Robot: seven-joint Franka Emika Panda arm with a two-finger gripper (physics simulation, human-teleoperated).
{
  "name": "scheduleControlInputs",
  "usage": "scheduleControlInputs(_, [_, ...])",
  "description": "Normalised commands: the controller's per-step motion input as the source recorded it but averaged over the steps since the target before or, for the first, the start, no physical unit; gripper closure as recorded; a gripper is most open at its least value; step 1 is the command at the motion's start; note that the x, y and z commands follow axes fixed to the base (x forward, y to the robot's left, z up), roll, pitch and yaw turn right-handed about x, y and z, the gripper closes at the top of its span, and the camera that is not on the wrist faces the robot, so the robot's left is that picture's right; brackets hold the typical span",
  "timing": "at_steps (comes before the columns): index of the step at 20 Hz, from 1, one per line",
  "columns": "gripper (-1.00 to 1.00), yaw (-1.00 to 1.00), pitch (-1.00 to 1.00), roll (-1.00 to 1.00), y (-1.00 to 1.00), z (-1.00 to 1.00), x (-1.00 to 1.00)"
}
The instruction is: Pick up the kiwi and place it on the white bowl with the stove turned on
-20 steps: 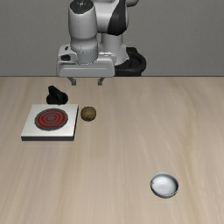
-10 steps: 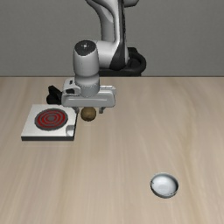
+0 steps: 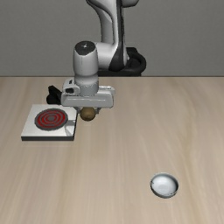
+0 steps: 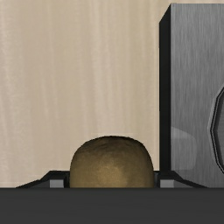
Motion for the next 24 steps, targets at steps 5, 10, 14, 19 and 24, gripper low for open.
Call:
scheduleControlInputs(5, [1.00,0.00,0.00,0.00,0.00,0.20,0.00])
scheduleControlInputs(10, [1.00,0.00,0.00,0.00,0.00,1.00,0.00])
scheduleControlInputs(14, [1.00,0.00,0.00,0.00,0.25,0.75,0.00])
scheduleControlInputs(19, [1.00,0.00,0.00,0.00,1.00,0.00,0.00])
scheduleControlInputs(24, [1.00,0.00,0.00,0.00,1.00,0.00,0.00])
